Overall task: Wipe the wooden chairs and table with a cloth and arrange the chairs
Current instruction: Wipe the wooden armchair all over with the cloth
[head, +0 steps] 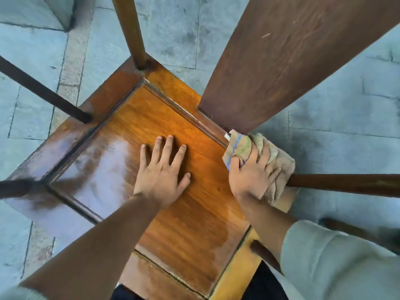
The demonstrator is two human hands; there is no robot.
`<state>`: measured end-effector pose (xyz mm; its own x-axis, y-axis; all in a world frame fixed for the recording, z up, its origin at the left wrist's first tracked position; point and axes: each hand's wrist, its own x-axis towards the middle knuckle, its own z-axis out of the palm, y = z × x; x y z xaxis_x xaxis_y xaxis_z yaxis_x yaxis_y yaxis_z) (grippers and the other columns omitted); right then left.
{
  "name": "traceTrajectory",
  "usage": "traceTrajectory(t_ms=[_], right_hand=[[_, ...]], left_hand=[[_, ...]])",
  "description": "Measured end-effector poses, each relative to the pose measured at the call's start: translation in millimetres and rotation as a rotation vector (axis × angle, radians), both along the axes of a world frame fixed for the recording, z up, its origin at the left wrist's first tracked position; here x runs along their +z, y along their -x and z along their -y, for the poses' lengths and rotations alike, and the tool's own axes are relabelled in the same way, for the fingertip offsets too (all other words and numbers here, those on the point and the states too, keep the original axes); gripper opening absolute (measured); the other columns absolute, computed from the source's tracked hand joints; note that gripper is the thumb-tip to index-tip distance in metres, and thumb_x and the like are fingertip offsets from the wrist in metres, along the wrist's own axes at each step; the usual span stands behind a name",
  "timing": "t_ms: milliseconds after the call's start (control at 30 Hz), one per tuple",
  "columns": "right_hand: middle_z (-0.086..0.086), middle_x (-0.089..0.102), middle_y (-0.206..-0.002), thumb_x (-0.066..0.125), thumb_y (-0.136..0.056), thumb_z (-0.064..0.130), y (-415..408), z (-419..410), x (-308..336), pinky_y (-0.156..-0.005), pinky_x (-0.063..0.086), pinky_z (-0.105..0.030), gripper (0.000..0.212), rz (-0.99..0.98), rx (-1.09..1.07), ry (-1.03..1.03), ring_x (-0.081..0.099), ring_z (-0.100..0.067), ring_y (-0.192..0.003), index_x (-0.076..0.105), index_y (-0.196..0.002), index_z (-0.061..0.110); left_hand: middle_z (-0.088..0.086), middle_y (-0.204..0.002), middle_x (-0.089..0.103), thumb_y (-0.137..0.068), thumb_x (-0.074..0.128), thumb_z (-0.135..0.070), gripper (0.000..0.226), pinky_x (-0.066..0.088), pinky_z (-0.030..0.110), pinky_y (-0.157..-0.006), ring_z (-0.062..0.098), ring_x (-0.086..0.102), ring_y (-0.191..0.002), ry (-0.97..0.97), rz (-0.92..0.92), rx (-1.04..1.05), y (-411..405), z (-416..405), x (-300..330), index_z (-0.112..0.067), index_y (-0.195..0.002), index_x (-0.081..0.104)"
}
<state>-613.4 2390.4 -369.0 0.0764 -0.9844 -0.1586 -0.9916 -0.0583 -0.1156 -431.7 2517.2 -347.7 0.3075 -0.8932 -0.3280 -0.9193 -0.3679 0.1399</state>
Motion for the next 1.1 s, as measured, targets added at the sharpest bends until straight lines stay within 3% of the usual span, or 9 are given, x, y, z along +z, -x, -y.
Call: traceTrajectory(t_ms=[133,267,333,433,533,700,867,967,1100], right_hand=[[-0.005,0.031,-0.166,0.038,-0.085,0.054,-11,-37,-5,-0.119,0.017,-0.070,0.073,0.025,-0.033,-0.040,0.034,-0.048,-0.144,0.041,-0.153,0.027],[0.000,0.019,-0.170,0.036,-0.085,0.058,0,-93,-5,-0.124,0.005,-0.064,0.074,0.074,-0.101,-0.175,0.018,-0.039,-0.153,0.030,-0.156,0.038],[0.002,0.014,-0.171,0.032,-0.085,0.061,1,-78,0,-0.125,-0.001,-0.061,0.075,0.133,-0.232,-0.162,0.009,-0.032,-0.156,0.023,-0.157,0.044],[-0.001,0.008,-0.172,0.028,-0.090,0.063,22,-53,9,-0.124,-0.005,-0.060,0.079,0.092,-0.495,-0.199,-0.002,-0.029,-0.158,0.013,-0.162,0.037],[-0.004,0.010,-0.172,0.027,-0.094,0.062,34,-46,8,-0.124,-0.001,-0.062,0.077,0.006,-0.432,-0.174,0.000,-0.034,-0.157,0.013,-0.164,0.031],[0.001,0.015,-0.172,0.032,-0.089,0.058,14,-63,3,-0.123,-0.002,-0.067,0.076,0.076,-0.330,-0.084,0.004,-0.036,-0.158,0.025,-0.160,0.034],[0.004,0.022,-0.170,0.043,-0.083,0.049,24,-138,-4,-0.123,0.006,-0.067,0.068,0.066,-0.091,-0.097,0.022,-0.035,-0.155,0.040,-0.151,0.042],[0.007,0.015,-0.171,0.041,-0.085,0.051,29,-102,-8,-0.124,-0.001,-0.063,0.070,0.116,-0.388,-0.091,0.009,-0.028,-0.157,0.027,-0.153,0.047],[0.001,0.016,-0.170,0.030,-0.088,0.062,50,-49,-6,-0.123,0.009,-0.064,0.074,0.151,-0.795,-0.085,0.011,-0.037,-0.155,0.020,-0.157,0.037]], left_hand=[[0.016,-0.165,0.013,-0.095,0.011,-0.066,0.075,0.011,0.065,-0.116,0.040,0.008,-0.151,0.038,0.067,-0.156,-30,6,-23,-0.026,-0.159,0.016],[0.021,-0.163,0.019,-0.097,0.013,-0.063,0.076,0.010,0.068,-0.115,0.044,0.011,-0.150,0.040,0.083,-0.259,-35,-15,-39,-0.020,-0.159,0.020],[0.023,-0.161,0.022,-0.097,0.016,-0.063,0.075,0.010,0.069,-0.114,0.046,0.014,-0.148,0.082,0.084,-0.251,-40,-5,-39,-0.019,-0.157,0.025],[0.025,-0.159,0.024,-0.096,0.021,-0.061,0.075,0.012,0.070,-0.114,0.048,0.016,-0.147,0.069,0.064,-0.289,-34,9,-34,-0.017,-0.156,0.029],[0.027,-0.157,0.027,-0.094,0.027,-0.058,0.074,0.013,0.072,-0.112,0.050,0.020,-0.144,0.060,0.066,-0.297,-26,8,-31,-0.015,-0.154,0.034],[0.026,-0.153,0.033,-0.087,0.037,-0.055,0.073,0.014,0.074,-0.109,0.049,0.023,-0.142,0.108,0.091,-0.214,-15,31,-27,-0.013,-0.147,0.041],[0.019,-0.157,0.032,-0.092,0.032,-0.052,0.069,0.012,0.072,-0.112,0.043,0.017,-0.148,0.147,0.083,-0.495,-9,36,-28,-0.017,-0.152,0.037],[0.017,-0.158,0.032,-0.096,0.021,-0.056,0.069,0.013,0.068,-0.115,0.040,0.018,-0.149,0.119,0.082,-0.567,-12,40,-26,-0.019,-0.153,0.035],[0.013,-0.162,0.026,-0.097,0.011,-0.060,0.072,0.013,0.065,-0.117,0.037,0.015,-0.151,0.113,0.068,-0.657,-23,45,-25,-0.024,-0.157,0.027]])
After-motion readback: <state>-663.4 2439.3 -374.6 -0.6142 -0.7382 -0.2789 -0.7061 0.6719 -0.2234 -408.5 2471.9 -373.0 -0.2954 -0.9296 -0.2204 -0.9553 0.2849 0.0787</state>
